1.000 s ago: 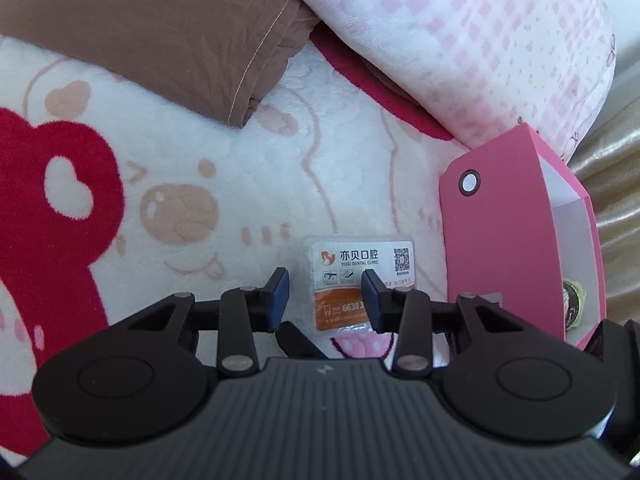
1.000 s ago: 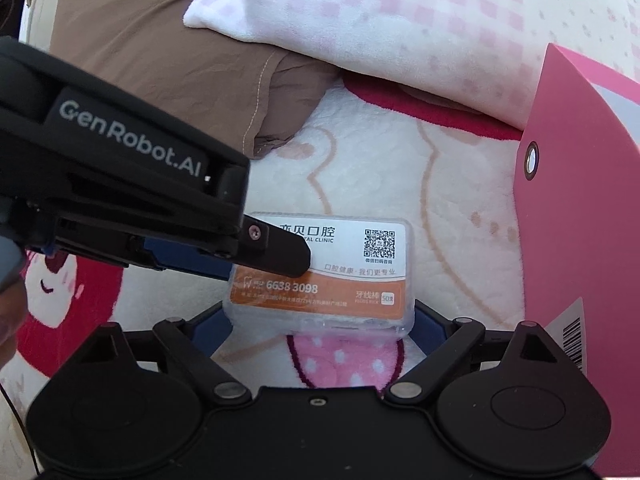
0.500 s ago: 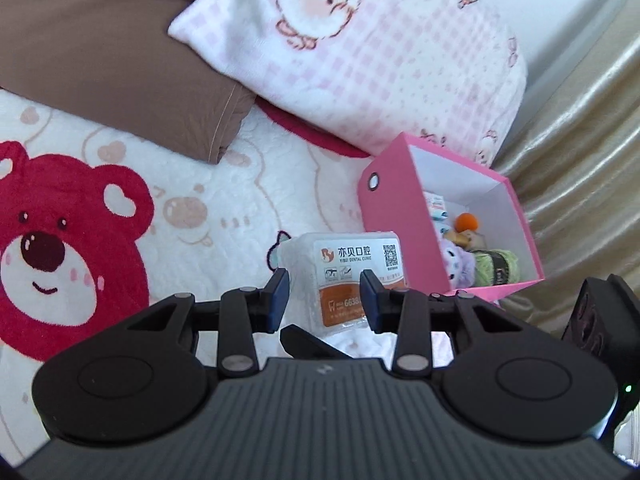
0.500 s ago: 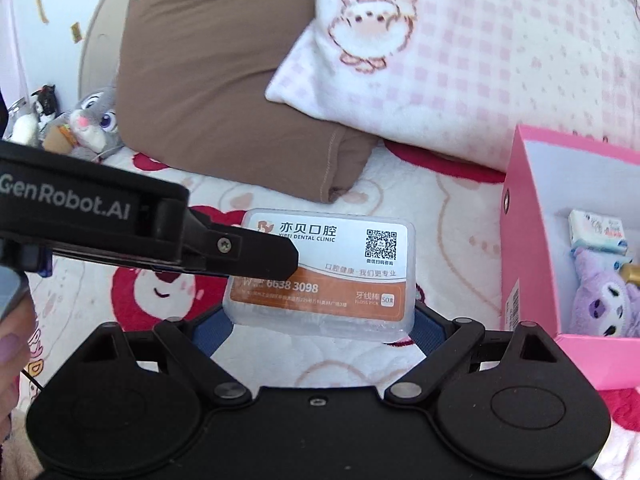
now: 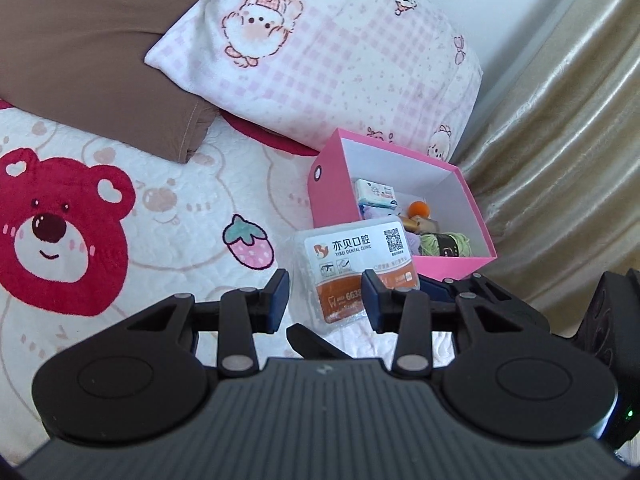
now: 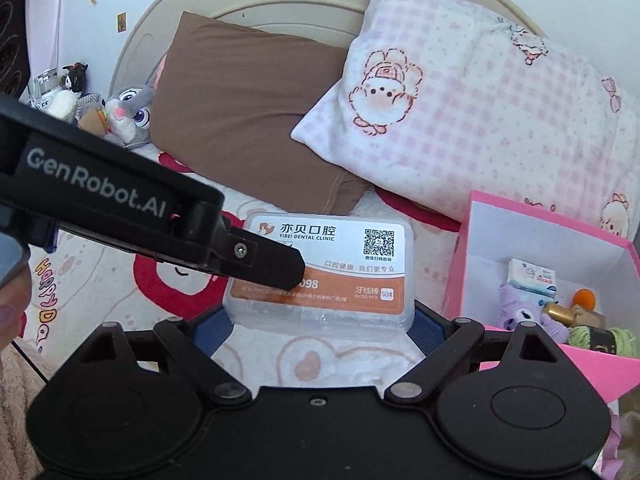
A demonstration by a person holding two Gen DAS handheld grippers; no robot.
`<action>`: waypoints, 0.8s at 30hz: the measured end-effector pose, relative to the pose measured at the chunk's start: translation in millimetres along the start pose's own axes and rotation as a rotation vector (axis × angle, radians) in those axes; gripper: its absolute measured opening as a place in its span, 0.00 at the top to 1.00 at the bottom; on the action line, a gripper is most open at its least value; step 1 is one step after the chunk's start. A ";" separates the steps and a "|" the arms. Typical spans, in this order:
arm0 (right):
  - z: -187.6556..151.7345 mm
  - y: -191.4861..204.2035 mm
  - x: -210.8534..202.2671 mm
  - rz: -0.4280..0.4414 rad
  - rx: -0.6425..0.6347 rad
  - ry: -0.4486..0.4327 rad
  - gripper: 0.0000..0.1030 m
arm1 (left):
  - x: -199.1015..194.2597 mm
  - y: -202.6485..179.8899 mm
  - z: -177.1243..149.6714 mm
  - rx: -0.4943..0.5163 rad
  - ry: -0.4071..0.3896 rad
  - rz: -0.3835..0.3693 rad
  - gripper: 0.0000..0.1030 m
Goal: Organize objects
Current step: 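Lift the floss box with the left tool into the pink box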
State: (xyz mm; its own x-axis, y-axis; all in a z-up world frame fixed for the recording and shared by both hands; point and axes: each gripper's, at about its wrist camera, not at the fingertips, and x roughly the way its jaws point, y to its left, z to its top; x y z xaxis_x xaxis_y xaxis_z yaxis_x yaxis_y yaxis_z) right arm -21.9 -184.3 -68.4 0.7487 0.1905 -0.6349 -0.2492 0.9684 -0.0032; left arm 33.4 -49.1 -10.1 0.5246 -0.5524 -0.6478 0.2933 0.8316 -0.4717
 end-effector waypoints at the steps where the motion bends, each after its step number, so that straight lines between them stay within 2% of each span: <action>1: 0.7 -3.3 -5.0 -0.012 0.001 -0.004 0.09 | 0.9 -5.8 2.2 0.007 0.005 -0.006 0.63; 7: 8.3 -31.8 -21.1 -0.054 0.012 -0.027 0.09 | 12.2 -35.9 17.7 0.045 0.034 -0.048 0.65; 10: 11.6 -46.9 -26.7 -0.042 0.042 -0.032 0.09 | 18.2 -48.0 16.4 0.069 0.022 -0.049 0.63; 18: 14.9 -81.4 -18.0 -0.083 0.071 -0.014 0.09 | 55.5 -67.0 31.0 0.060 0.050 -0.069 0.63; 21: 13.9 -100.7 -10.3 -0.086 0.116 -0.025 0.09 | 73.2 -79.0 40.3 0.086 0.050 -0.060 0.65; 24: 11.5 -121.2 0.1 -0.040 0.170 -0.013 0.10 | 90.9 -98.8 46.3 0.182 0.025 0.006 0.63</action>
State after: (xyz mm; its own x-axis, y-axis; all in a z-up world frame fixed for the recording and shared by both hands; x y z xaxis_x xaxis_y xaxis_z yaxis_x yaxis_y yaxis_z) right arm 15.5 -299.8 -59.2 0.7643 0.1523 -0.6266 -0.1125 0.9883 0.1030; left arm 89.1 -178.8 5.3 0.5073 -0.5468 -0.6660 0.4313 0.8302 -0.3531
